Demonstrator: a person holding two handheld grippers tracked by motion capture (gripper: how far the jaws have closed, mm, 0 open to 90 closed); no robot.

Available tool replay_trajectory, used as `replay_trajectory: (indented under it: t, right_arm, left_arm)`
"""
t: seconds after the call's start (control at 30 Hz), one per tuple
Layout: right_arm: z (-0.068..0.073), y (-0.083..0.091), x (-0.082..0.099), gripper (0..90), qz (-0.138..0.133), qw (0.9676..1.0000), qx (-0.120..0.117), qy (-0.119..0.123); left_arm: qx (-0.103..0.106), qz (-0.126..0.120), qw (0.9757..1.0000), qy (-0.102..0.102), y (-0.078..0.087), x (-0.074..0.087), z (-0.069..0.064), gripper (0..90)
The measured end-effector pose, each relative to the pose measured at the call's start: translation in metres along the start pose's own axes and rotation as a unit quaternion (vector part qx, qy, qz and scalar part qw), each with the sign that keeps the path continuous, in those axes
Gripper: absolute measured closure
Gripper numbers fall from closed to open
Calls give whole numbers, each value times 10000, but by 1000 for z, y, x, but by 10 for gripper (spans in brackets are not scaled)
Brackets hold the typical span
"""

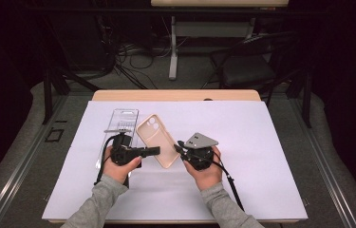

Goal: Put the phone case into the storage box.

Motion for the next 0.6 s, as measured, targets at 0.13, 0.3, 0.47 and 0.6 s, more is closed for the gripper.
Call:
replay_trajectory:
  t: [0.13,0.3,0.47,0.6]
  right_arm:
    - [0,0,0,717,-7,10000,7,8]
    - [0,0,-1,674,-18,10000,-8,-3]
    - [0,1,-2,617,-35,10000,-10,-24]
    - [0,2,-4,581,-46,10000,-13,-2]
  left_arm:
    - [-49,-70,10000,-30,2,-3,2,796]
    - [-88,-109,9999,-87,5,-5,5,796]
    - [-128,-125,9996,-235,7,-6,7,796]
    - [-133,-144,9994,-300,8,-7,7,796]
Point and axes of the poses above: each handheld gripper's, and its own axes: y roughly backward along the jaws, x roughly out of its underside, z roughly to its left, the point moved 9 cm from there along -y, roughly forward along the jaws, and after that the axes turned 13 degrees about y, right-handed, at the moved point
